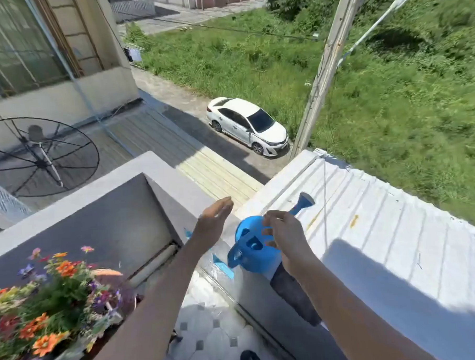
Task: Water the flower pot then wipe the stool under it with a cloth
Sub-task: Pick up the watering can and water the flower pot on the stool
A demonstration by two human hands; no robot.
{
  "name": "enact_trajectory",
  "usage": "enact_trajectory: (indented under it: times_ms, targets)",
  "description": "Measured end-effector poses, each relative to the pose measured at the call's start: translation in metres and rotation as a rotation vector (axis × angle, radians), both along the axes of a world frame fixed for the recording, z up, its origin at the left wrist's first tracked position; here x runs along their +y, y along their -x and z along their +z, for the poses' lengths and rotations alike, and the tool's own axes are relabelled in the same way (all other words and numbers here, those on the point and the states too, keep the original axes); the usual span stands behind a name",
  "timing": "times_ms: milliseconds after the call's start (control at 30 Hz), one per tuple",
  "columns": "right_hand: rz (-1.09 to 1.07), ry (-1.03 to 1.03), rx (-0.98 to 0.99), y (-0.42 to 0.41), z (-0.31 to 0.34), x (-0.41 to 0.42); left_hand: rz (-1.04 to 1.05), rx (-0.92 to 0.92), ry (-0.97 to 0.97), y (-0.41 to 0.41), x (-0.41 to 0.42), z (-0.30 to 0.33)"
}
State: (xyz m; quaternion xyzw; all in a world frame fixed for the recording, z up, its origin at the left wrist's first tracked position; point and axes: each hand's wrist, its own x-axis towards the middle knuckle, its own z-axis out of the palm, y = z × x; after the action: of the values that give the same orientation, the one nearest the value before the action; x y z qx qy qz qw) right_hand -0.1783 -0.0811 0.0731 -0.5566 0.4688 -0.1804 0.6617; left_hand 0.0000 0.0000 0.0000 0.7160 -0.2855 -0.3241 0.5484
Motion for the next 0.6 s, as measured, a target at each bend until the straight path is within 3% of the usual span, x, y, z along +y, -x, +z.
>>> enact_trajectory:
  times_ms: [133,333,600]
  targets:
    - [-0.019,-0.204,0.093,0.002,-0.037,-0.008,-0.049,0.039,-0.136,0.000,-0.023,-0.029]
    - [-0.054,-0.414,0.077,-0.012,-0.055,-0.025,-0.184,0.199,-0.214,0.014,-0.038,-0.053]
    - [0.087,-0.394,0.053,-0.020,-0.050,-0.033,-0.152,0.219,-0.167,0.024,-0.034,-0.051]
